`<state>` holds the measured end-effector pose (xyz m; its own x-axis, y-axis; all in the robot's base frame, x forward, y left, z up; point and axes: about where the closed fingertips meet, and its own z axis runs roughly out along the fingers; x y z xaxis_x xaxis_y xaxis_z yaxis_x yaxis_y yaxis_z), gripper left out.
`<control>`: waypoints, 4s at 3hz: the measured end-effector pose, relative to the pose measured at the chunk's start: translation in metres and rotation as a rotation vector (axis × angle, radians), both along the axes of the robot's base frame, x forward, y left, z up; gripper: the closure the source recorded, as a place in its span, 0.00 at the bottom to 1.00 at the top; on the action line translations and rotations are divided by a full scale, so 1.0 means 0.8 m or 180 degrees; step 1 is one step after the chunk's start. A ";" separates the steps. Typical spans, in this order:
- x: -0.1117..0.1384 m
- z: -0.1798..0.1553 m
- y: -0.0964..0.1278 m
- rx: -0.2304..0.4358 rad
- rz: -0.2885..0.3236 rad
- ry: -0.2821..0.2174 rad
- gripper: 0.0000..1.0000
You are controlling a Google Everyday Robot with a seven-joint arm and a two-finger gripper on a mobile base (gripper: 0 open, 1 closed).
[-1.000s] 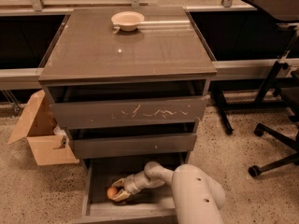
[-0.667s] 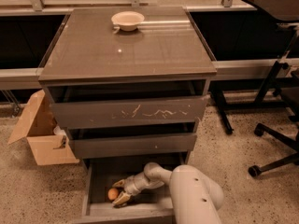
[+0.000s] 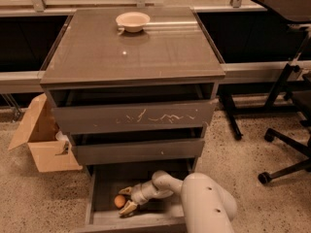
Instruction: Pick orange from bottom drawer and place on counter
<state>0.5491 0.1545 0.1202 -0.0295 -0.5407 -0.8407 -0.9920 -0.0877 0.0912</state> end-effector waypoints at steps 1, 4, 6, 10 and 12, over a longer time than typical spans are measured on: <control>-0.005 0.004 -0.005 0.0065 -0.0039 -0.0049 0.61; -0.024 0.103 -0.041 0.0563 0.0118 -0.0552 1.00; -0.032 0.121 -0.060 0.0491 0.0030 -0.0663 1.00; -0.065 0.249 -0.177 0.0420 -0.0476 -0.1378 1.00; -0.040 0.413 -0.198 0.1122 -0.0028 -0.1911 1.00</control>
Offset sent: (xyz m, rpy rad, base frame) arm -0.0042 -0.0174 0.0111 0.0660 -0.0360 -0.0312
